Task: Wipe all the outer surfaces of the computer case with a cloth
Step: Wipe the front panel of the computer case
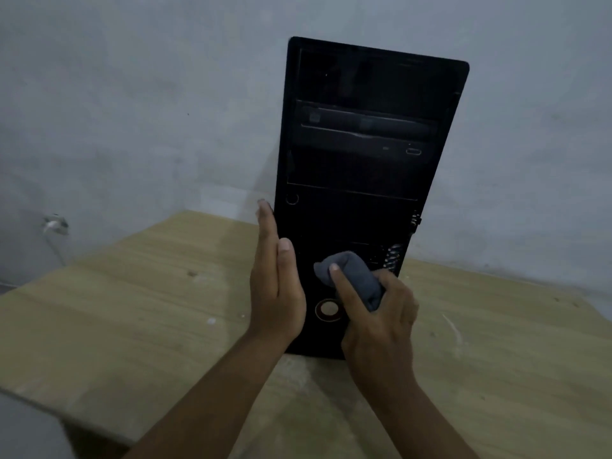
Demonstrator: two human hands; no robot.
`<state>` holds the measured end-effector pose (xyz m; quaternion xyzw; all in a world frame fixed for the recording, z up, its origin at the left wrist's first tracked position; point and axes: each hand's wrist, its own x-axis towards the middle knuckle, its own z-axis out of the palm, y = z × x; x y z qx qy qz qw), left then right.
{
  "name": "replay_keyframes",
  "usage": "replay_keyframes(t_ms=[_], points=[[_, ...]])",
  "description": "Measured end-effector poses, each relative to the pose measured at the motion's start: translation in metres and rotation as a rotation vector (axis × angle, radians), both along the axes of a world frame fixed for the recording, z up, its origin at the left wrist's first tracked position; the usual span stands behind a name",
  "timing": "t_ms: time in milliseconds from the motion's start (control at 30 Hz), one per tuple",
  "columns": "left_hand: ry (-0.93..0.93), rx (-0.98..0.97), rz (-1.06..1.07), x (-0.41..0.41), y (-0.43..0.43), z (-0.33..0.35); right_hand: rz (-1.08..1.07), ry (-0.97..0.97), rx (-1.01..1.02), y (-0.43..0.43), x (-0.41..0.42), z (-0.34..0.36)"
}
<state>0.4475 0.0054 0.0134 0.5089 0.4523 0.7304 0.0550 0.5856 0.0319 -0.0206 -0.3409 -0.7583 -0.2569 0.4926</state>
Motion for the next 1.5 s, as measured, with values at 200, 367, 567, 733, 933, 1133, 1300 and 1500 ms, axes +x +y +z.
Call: replay_keyframes(t_ms=[200, 367, 567, 733, 933, 1133, 1300, 1500], points=[[0.085, 0.007, 0.093, 0.008, 0.005, -0.023, 0.078, 0.219, -0.122, 0.000, 0.013, 0.017], [0.134, -0.006, 0.124, 0.007, 0.004, -0.040, 0.084, 0.153, -0.284, -0.009, 0.016, -0.005], [0.141, 0.022, 0.116, 0.005, 0.006, -0.052, 0.119, 0.216, -0.349, -0.015, 0.018, 0.001], [0.140, 0.040, 0.092, 0.004, 0.005, -0.067, 0.105, 0.212, -0.420, -0.016, 0.011, 0.002], [0.175, 0.033, 0.101, 0.000, 0.005, -0.073, 0.148, 0.252, -0.446, -0.019, 0.008, -0.004], [0.199, 0.026, 0.086, -0.002, 0.003, -0.077, 0.193, 0.378, -0.483, -0.018, -0.001, 0.001], [0.192, 0.030, 0.068, -0.002, 0.000, -0.076, 0.220, 0.452, -0.492, -0.020, 0.001, 0.003], [0.196, 0.028, 0.068, -0.002, 0.000, -0.077, 0.198, 0.487, -0.546, -0.021, 0.000, 0.013]])
